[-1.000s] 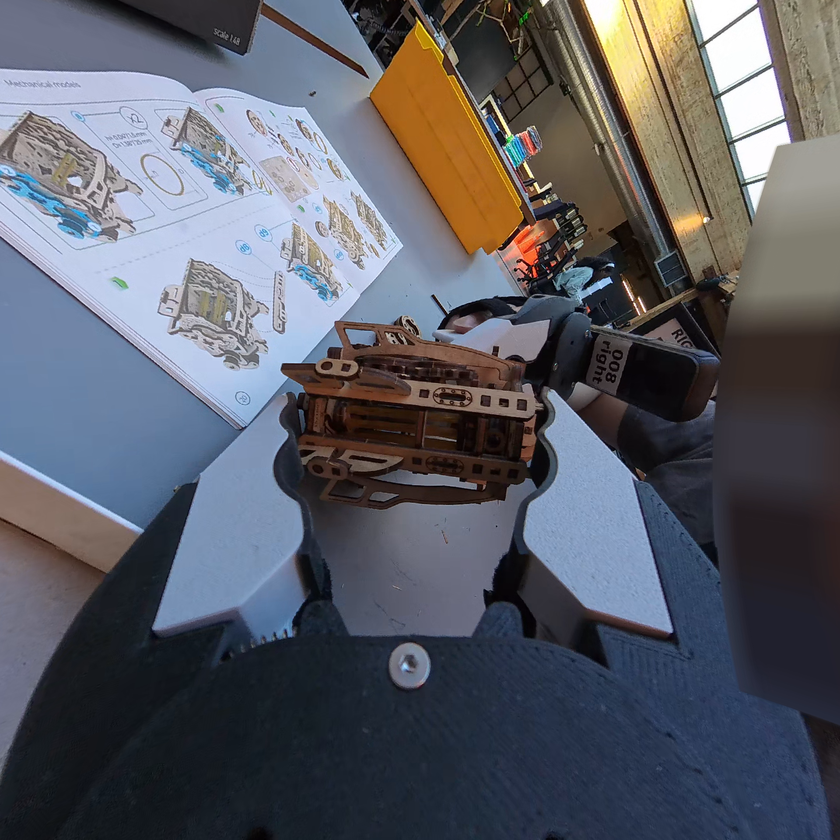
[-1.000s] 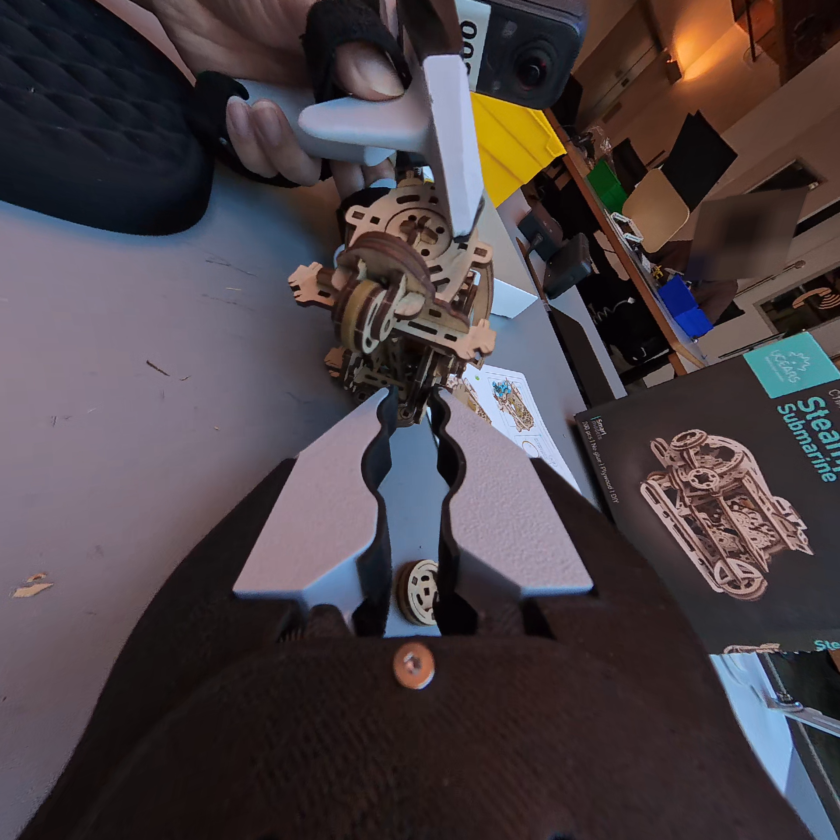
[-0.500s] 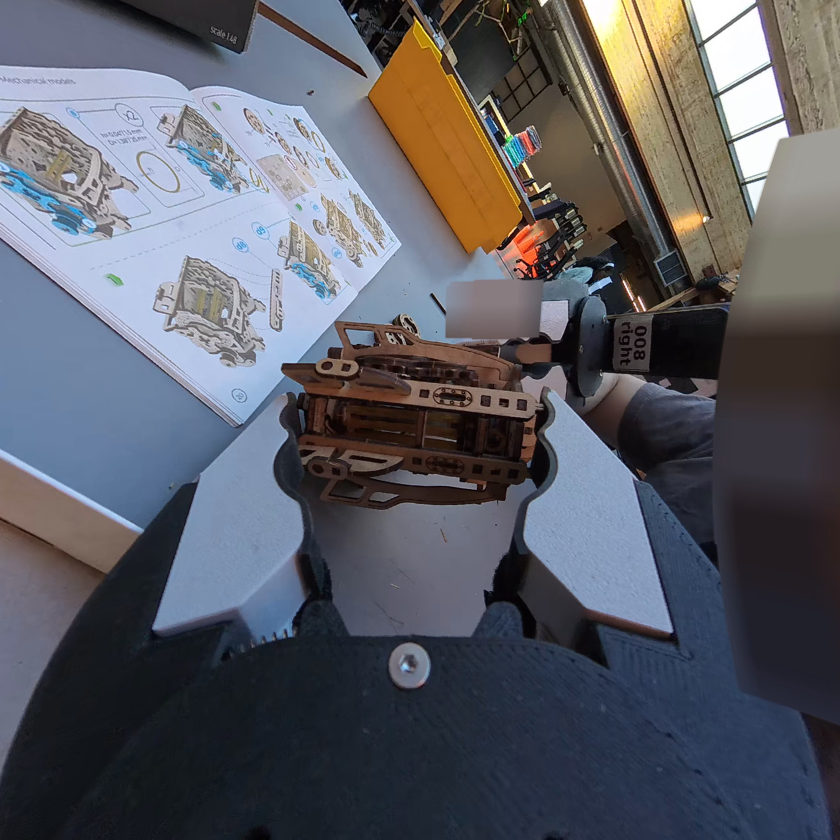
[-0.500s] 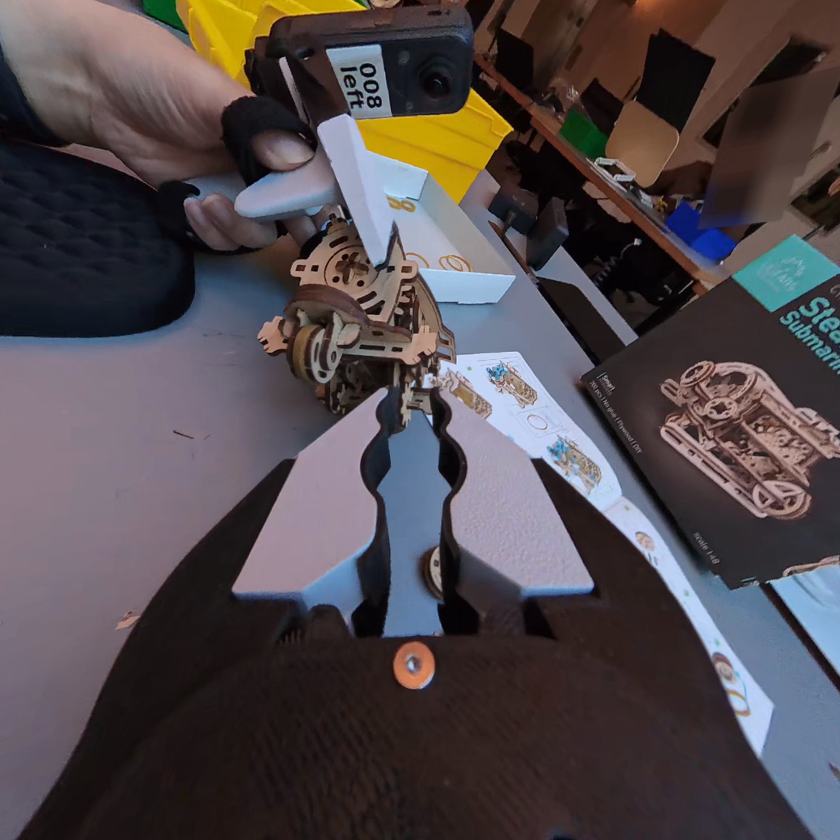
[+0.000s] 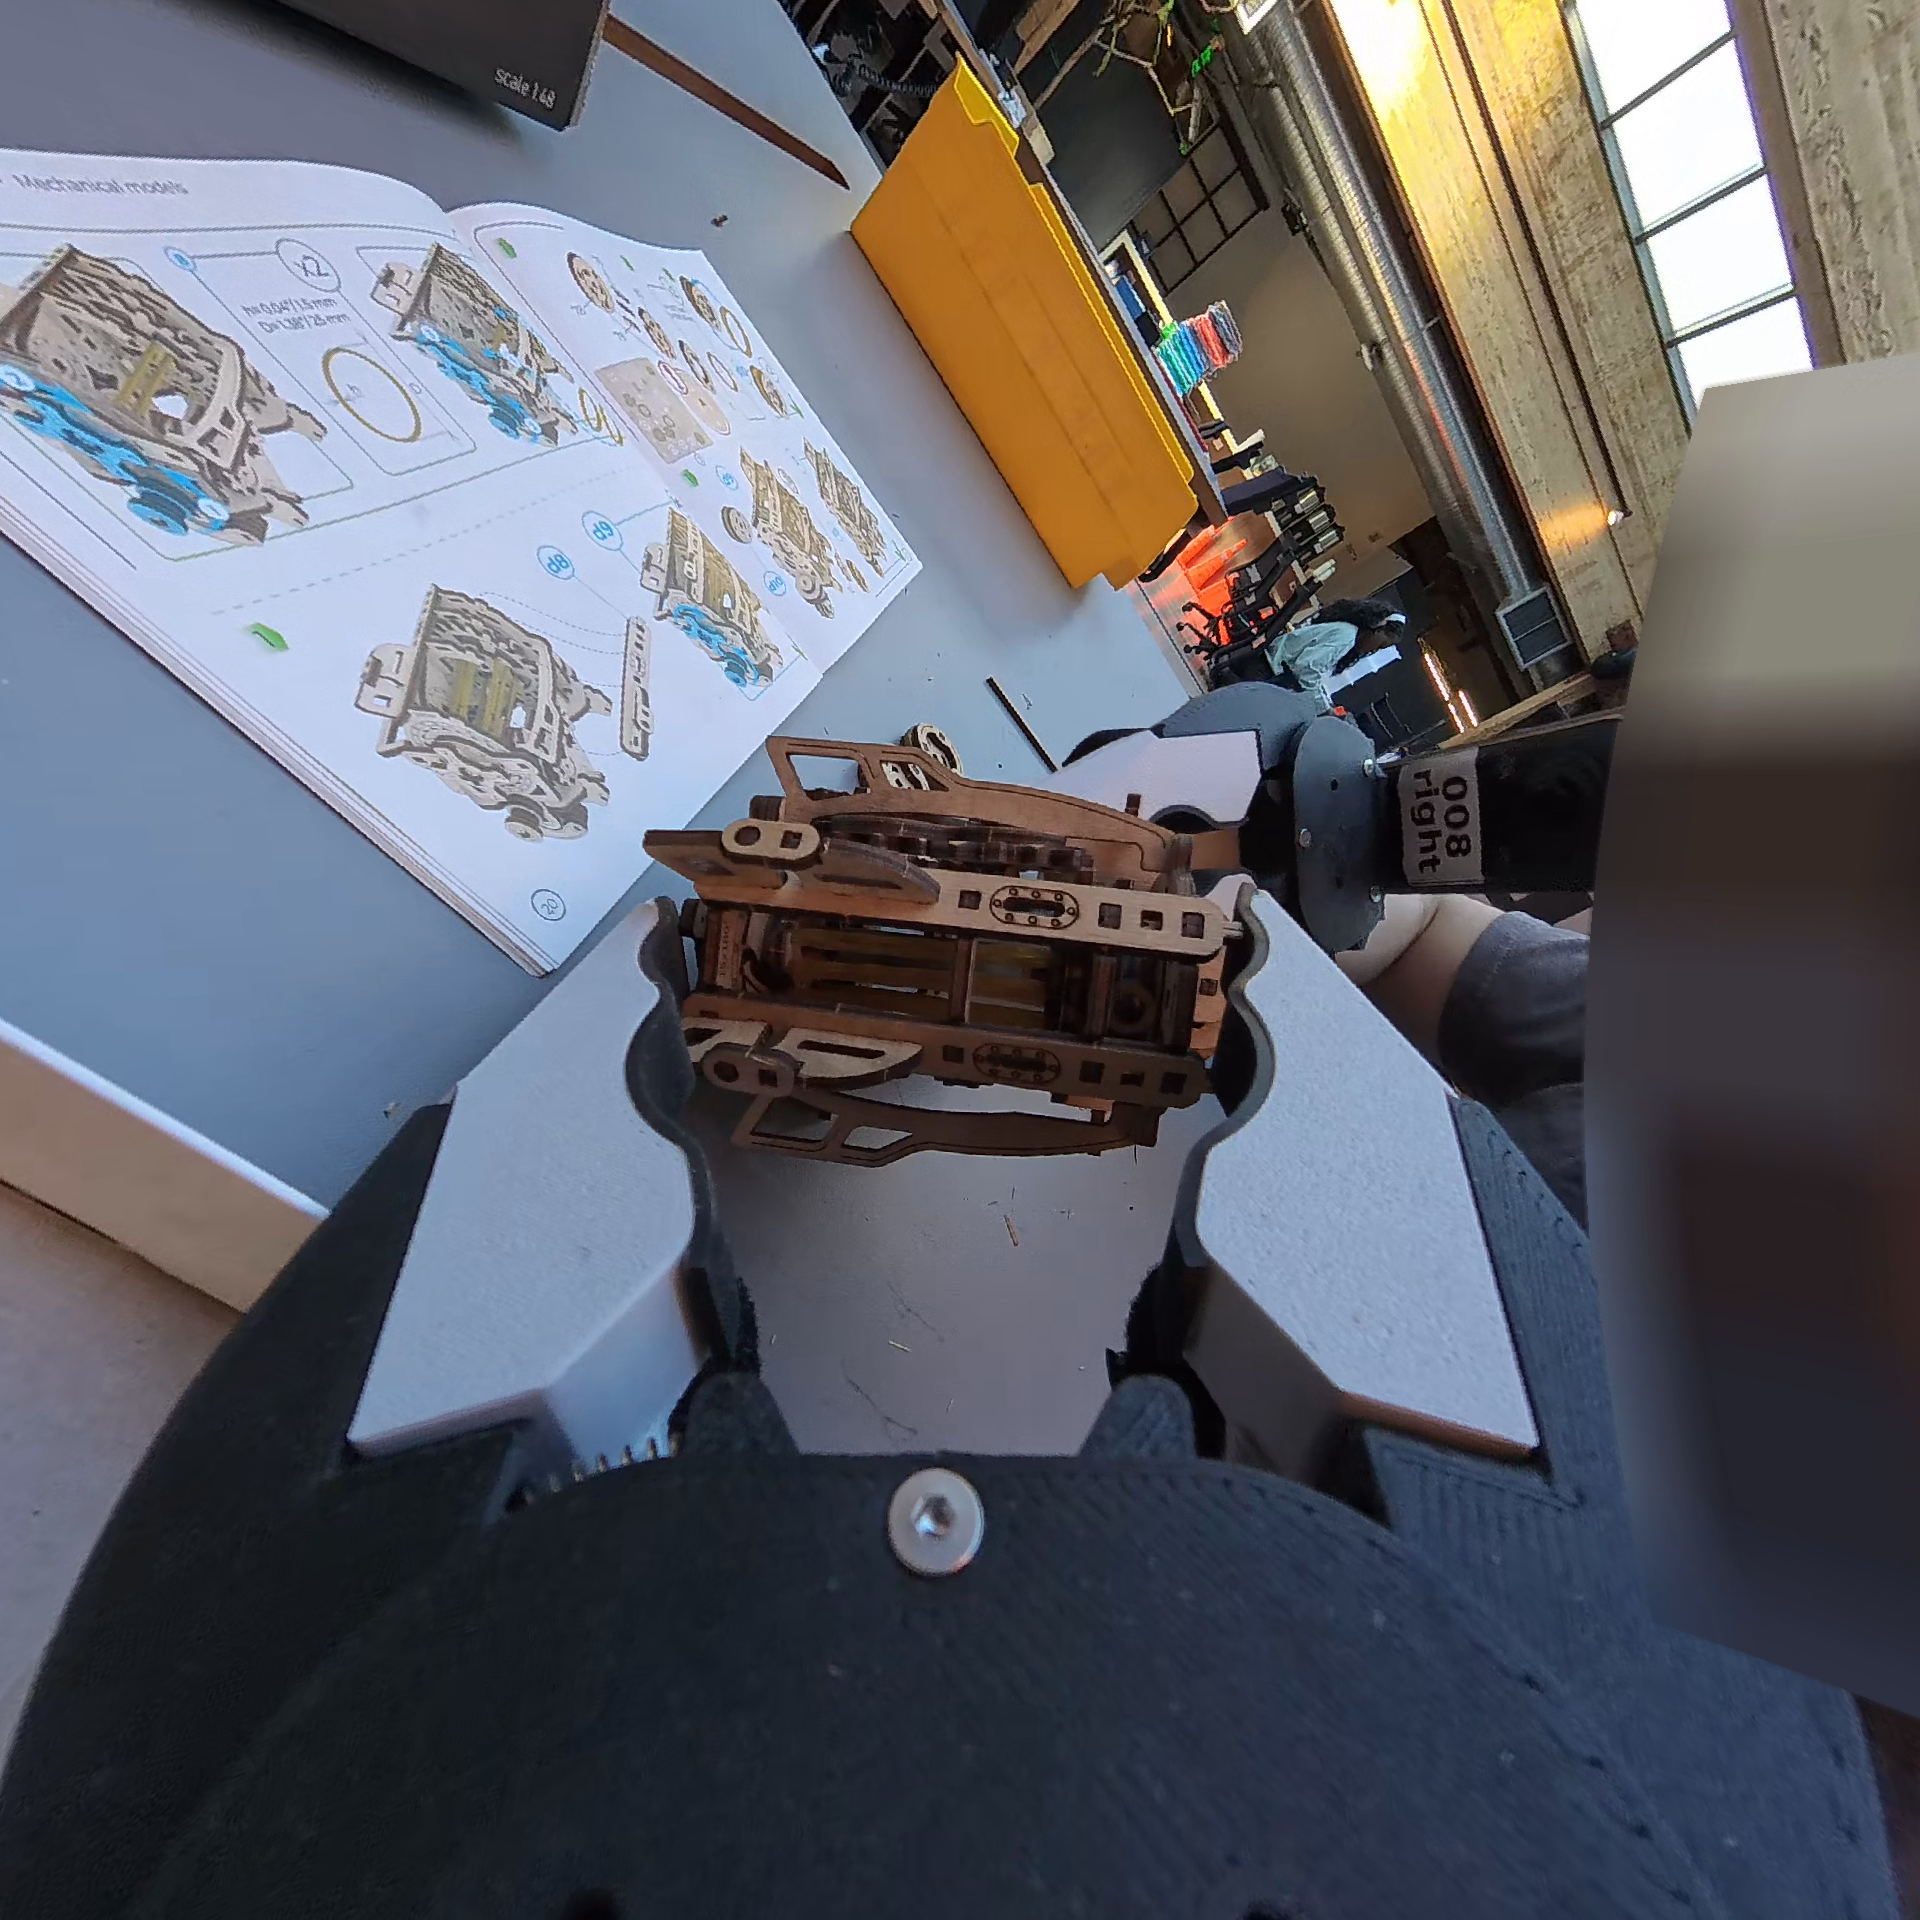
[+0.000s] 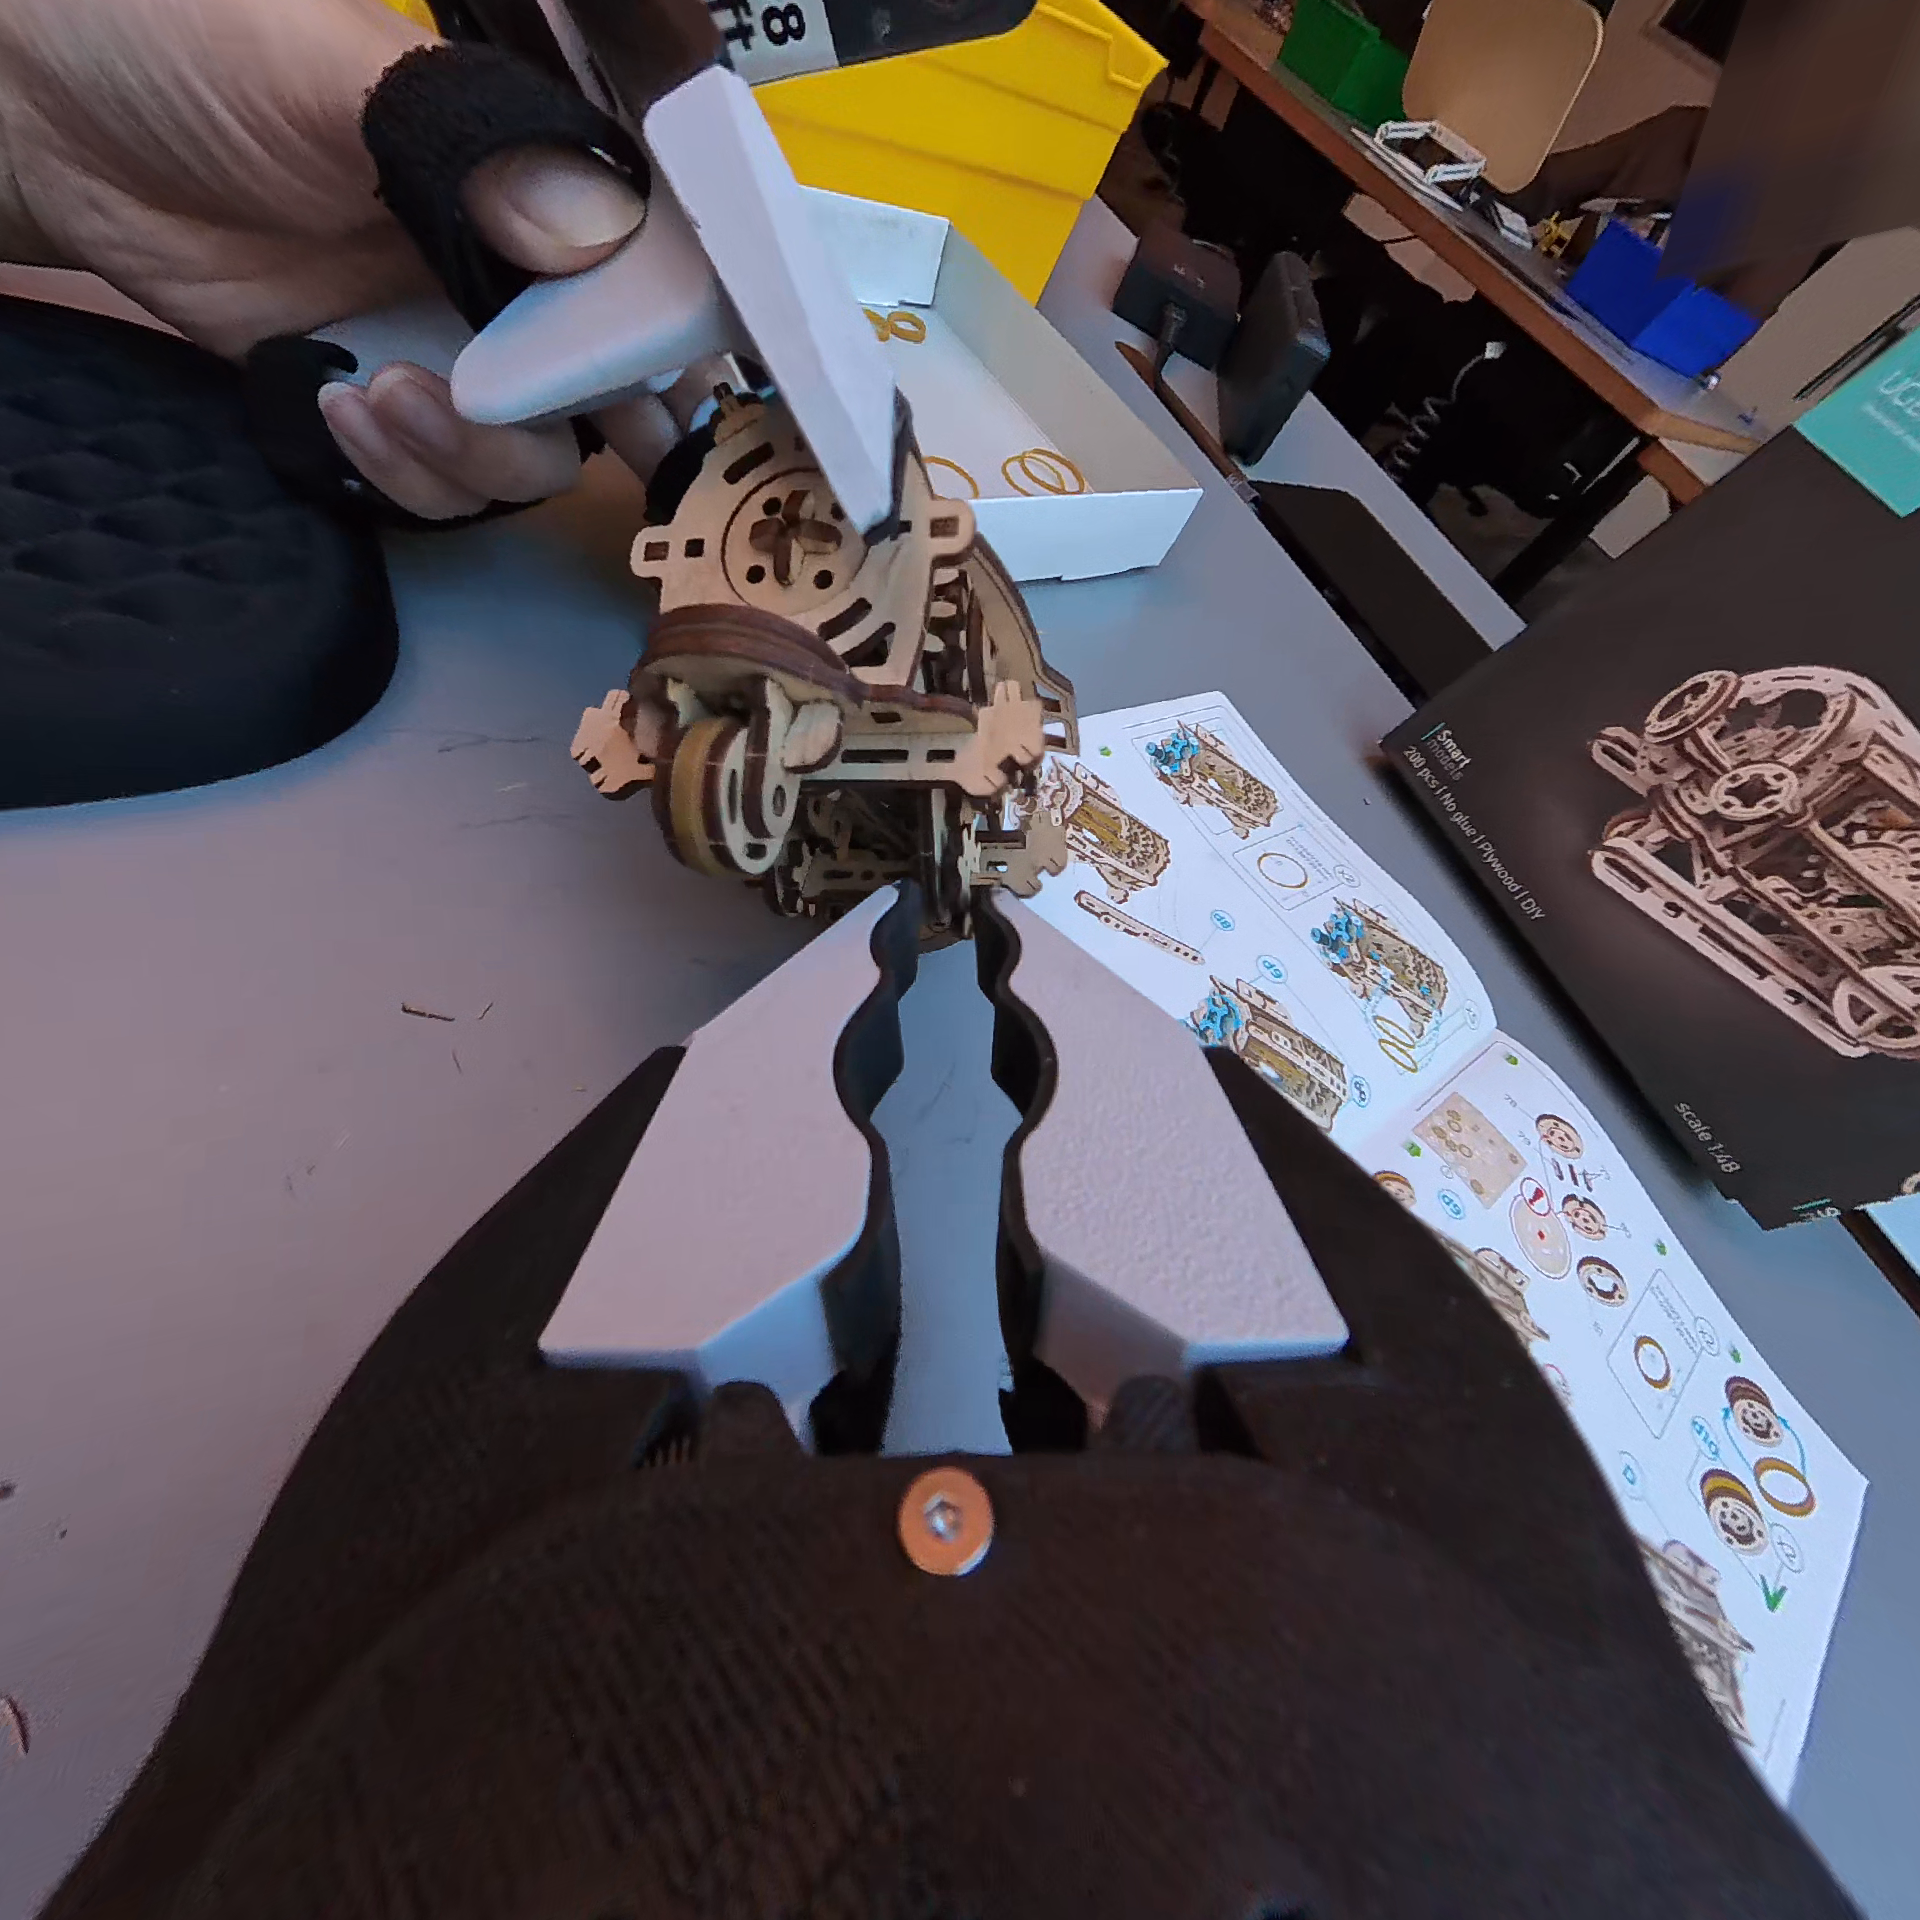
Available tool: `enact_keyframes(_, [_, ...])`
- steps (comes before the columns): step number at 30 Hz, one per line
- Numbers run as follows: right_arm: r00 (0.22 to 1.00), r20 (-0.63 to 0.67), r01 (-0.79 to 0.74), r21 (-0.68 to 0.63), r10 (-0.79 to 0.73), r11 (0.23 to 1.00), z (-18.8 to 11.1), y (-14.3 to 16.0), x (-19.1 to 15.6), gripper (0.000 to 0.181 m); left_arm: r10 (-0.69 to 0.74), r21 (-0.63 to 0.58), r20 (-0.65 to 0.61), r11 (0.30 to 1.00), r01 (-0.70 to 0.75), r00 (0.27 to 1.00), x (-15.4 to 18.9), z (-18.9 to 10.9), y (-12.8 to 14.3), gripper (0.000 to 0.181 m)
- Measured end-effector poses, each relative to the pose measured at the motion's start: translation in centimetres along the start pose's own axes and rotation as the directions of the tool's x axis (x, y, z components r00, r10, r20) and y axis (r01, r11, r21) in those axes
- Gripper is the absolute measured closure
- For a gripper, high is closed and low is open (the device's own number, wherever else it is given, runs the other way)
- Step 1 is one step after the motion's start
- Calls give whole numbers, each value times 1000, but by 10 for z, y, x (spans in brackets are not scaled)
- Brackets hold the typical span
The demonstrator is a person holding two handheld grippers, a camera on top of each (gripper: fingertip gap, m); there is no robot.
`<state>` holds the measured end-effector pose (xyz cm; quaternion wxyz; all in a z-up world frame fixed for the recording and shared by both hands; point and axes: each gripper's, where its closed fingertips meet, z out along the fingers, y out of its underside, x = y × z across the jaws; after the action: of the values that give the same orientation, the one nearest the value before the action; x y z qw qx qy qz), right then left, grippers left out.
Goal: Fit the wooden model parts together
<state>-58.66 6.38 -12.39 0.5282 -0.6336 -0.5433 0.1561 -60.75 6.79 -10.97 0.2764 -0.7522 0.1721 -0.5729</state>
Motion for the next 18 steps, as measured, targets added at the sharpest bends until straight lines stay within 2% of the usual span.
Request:
enact_keyframes(14, [996, -32, 81, -34, -82, 996, 2, -1, 1, 174, 0, 4, 9, 1000, 0, 1000, -1, 0, 0, 79])
enact_keyframes(18, [997, -35, 61, -41, -63, 997, 3, -2, 1, 175, 0, 7, 11, 1000, 0, 1000, -1, 0, -1, 79])
